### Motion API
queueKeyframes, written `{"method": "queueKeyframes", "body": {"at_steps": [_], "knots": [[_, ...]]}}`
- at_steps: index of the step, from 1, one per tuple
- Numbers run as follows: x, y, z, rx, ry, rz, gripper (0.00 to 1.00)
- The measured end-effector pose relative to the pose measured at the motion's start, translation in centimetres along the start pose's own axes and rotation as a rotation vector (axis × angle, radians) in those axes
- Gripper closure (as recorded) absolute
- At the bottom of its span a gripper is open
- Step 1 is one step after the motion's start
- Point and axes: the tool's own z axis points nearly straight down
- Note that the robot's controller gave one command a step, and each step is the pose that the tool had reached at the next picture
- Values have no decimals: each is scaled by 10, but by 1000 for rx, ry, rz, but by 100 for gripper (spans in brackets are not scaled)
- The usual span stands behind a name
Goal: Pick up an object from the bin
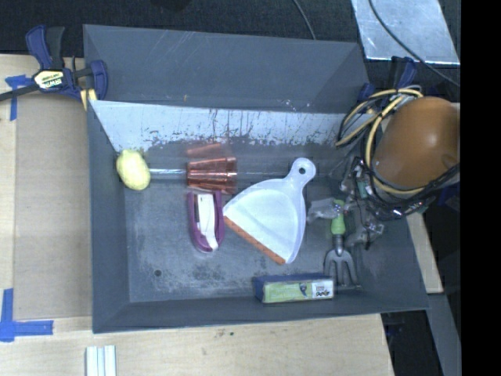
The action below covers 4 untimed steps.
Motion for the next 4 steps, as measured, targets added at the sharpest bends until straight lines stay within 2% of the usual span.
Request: {"method": "queueKeyframes", "body": {"at_steps": [1,2,4], "knots": [[5,21,7,3,2,-220,100],[5,21,7,3,2,-219,100],[4,21,-26,3,1,-216,100]]}}
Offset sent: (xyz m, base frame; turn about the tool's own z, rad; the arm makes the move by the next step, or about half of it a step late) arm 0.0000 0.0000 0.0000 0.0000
